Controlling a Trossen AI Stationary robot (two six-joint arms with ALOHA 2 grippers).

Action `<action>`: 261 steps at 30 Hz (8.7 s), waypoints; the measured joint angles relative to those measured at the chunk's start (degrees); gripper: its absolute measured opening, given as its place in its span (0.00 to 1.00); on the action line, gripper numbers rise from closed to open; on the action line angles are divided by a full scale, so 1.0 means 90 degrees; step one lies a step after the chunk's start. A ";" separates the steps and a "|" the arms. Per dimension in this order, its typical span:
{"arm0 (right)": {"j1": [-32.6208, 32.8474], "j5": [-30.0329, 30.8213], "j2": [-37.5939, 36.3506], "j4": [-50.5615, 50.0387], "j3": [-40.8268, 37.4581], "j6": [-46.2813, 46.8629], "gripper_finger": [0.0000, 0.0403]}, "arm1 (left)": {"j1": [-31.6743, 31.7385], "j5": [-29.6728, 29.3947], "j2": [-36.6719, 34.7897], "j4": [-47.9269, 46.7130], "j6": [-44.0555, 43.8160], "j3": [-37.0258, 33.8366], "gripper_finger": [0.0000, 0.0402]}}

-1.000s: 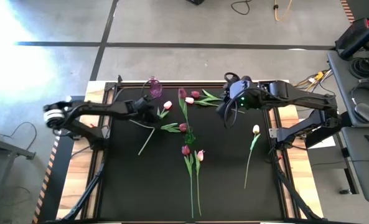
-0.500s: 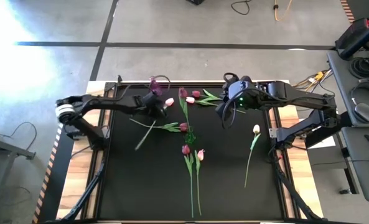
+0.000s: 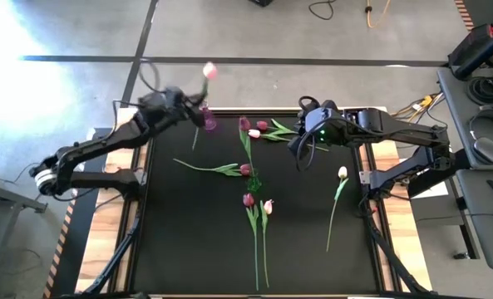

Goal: Sort flowers into vase by color
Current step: Put the pink flower into the violet vase, then put the red flower into the green vase, then put the pink flower into the violet vase

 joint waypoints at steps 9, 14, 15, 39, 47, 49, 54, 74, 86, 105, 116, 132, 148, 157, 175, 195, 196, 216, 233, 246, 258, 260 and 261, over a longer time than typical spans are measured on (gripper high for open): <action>0.0000 0.0210 0.0000 0.0042 0.0000 -0.0075 0.04 | 0.1232 0.1335 0.0675 0.2338 -0.0067 0.0011 0.00; 0.0002 0.0318 0.0000 0.0069 0.0000 -0.0075 0.04 | 0.1559 0.1636 0.1276 0.3311 -0.0097 0.0138 0.00; 0.0002 0.0320 0.0000 0.0080 0.0000 -0.0075 0.04 | 0.1607 0.1677 0.1411 0.3485 -0.0058 0.0154 0.00; 0.0002 0.0374 0.0000 0.0082 0.0000 0.0006 0.04 | 0.2029 0.2268 0.2167 0.3885 -0.0180 0.0838 0.00; 0.0001 0.0478 0.0000 0.0082 0.0000 -0.0004 0.04 | 0.2055 0.2129 0.2162 0.4300 -0.0158 0.0284 0.00; 0.0000 0.0478 0.0000 0.0082 0.0000 -0.0003 0.04 | 0.2068 0.2121 0.2164 0.4287 -0.0143 0.0198 0.00; 0.0001 0.0483 0.0000 0.0087 0.0000 -0.0007 0.04 | 0.2060 0.2128 0.2167 0.4248 -0.0016 0.0037 0.00; 0.0001 0.0492 -0.0001 0.0412 0.0000 -0.0056 0.21 | 0.2061 0.2471 0.2136 0.3528 0.0227 -0.0435 0.28; -0.0522 -0.1059 -0.0007 0.0325 -0.0038 -0.0388 0.26 | 0.2060 0.2871 0.0734 0.2212 0.0438 -0.1146 0.29; -0.4503 -0.5214 0.1349 0.1601 -0.1706 -0.3840 0.20 | 0.2051 0.2979 -0.3621 0.0470 -0.1282 -0.2697 0.29; -0.4651 -0.5492 0.3242 0.1593 -0.1397 -0.5440 0.44 | 0.2049 0.2799 -0.4117 -0.0158 -0.1282 -0.2635 0.29; -0.4651 -0.4474 0.4498 0.1624 -0.0782 -0.5573 0.38 | 0.2051 0.2785 -0.4092 -0.0411 -0.1256 -0.2568 0.29; -0.4641 -0.4354 0.3674 0.1399 -0.0578 -0.4893 0.04 | 0.2051 0.2784 -0.4087 -0.0452 -0.1275 -0.2568 0.29; -0.4639 -0.4523 0.1839 0.2008 -0.0623 -0.3770 0.04 | 0.2050 0.2785 -0.4025 -0.0458 -0.1229 -0.2568 0.29; -0.2588 -0.3531 -0.0664 0.6121 -0.1777 -0.1376 0.04 | 0.2048 0.2780 -0.3854 -0.0463 -0.1002 -0.2568 0.29; -0.0011 -0.0501 -0.0594 0.9502 -0.3920 -0.0617 0.04 | 0.2050 0.2782 -0.3851 -0.0579 -0.0992 -0.2565 0.29; 0.0057 -0.0370 -0.0566 0.9609 -0.4001 -0.0643 0.04 | 0.2048 0.2783 -0.3851 -0.0606 -0.0991 -0.2565 0.29; 0.0390 -0.0051 0.0629 1.0103 -0.4342 -0.0660 0.04 | 0.2048 0.2799 -0.3859 -0.0694 -0.0991 -0.2565 0.29; 0.0522 -0.0143 0.0738 0.9701 -0.4337 -0.0662 0.14 | 0.2048 0.2802 -0.3859 -0.0694 -0.0940 -0.2565 0.29; 0.0714 -0.0243 0.0578 0.9035 -0.4120 -0.0658 0.30 | 0.2048 0.2804 -0.3859 -0.0694 -0.0889 -0.2565 0.29; 0.0757 -0.0428 0.0528 0.6077 -0.2604 -0.1013 0.30 | 0.2051 0.2807 -0.3859 -0.0738 -0.0886 -0.2565 0.29; 0.0759 -0.0670 0.0479 0.5389 -0.2287 -0.1058 0.28 | 0.2049 0.2884 -0.3861 -0.0725 -0.0951 -0.2565 0.28; 0.0758 -0.0846 0.0437 0.4927 -0.2128 -0.1025 0.26 | 0.2051 0.2966 -0.3861 -0.0725 -0.0955 -0.2565 0.28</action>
